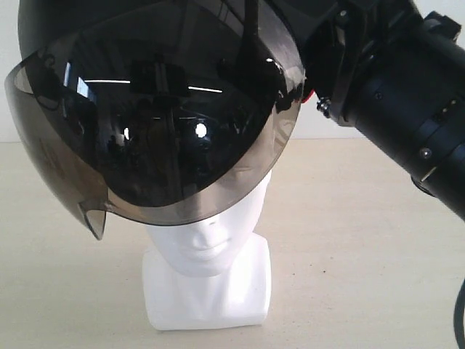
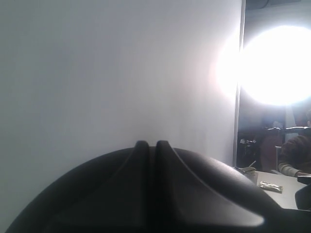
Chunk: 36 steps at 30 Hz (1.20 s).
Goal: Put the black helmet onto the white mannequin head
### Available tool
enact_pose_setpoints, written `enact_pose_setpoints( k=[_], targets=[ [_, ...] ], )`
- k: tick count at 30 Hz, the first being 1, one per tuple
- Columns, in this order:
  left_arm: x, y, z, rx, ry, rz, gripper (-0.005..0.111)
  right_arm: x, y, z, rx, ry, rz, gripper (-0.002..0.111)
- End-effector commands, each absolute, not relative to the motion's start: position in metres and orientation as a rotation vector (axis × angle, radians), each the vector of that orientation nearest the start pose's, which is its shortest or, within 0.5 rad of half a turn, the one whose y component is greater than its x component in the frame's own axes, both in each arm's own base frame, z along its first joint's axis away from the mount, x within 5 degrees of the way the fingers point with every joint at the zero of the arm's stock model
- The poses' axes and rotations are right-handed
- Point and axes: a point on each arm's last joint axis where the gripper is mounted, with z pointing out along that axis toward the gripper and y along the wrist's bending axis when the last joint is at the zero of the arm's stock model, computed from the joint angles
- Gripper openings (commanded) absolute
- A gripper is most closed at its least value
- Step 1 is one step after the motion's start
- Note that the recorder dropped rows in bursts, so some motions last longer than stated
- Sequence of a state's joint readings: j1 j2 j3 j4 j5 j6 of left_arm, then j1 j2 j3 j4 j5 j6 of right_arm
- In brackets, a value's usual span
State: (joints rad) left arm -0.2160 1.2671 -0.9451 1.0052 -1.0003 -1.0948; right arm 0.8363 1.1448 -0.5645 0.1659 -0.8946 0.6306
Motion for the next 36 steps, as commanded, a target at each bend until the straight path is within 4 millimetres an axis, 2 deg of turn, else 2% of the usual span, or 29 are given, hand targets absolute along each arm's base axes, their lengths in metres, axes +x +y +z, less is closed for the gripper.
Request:
enact_pose_setpoints(
  k=[1, 8, 10, 11, 15, 17, 24, 32, 36],
  targets=[
    [0.234, -0.138, 0.357, 0.934, 1.284, -0.911, 0.004, 0.168, 0.163, 0.334, -0.086, 1.226, 1.112, 0.0],
    [0.234, -0.138, 0.356, 0.933, 1.292, -0.918, 0.004, 0.168, 0.162, 0.336, -0.081, 1.199, 1.117, 0.001],
    [0.234, -0.138, 0.356, 0.933, 1.292, -0.918, 0.004, 0.168, 0.162, 0.336, -0.081, 1.199, 1.117, 0.006],
    [0.234, -0.138, 0.356, 0.933, 1.292, -0.918, 0.004, 0.168, 0.162, 0.336, -0.08, 1.199, 1.119, 0.01],
    [0.234, -0.138, 0.356, 0.933, 1.292, -0.918, 0.004, 0.168, 0.162, 0.336, -0.069, 1.204, 1.129, 0.039],
    [0.234, -0.138, 0.356, 0.933, 1.292, -0.918, 0.004, 0.168, 0.162, 0.335, -0.058, 1.213, 1.13, 0.048],
    [0.234, -0.138, 0.356, 0.929, 1.296, -0.927, 0.004, 0.169, 0.157, 0.336, -0.015, 1.227, 1.113, 0.049],
    [0.234, -0.138, 0.356, 0.929, 1.296, -0.927, 0.004, 0.152, 0.14, 0.356, -0.016, 1.2, 1.136, 0.049],
    [0.234, -0.138, 0.356, 0.927, 1.299, -0.927, 0.004, 0.151, 0.14, 0.355, -0.007, 1.223, 1.143, 0.049]
  ],
)
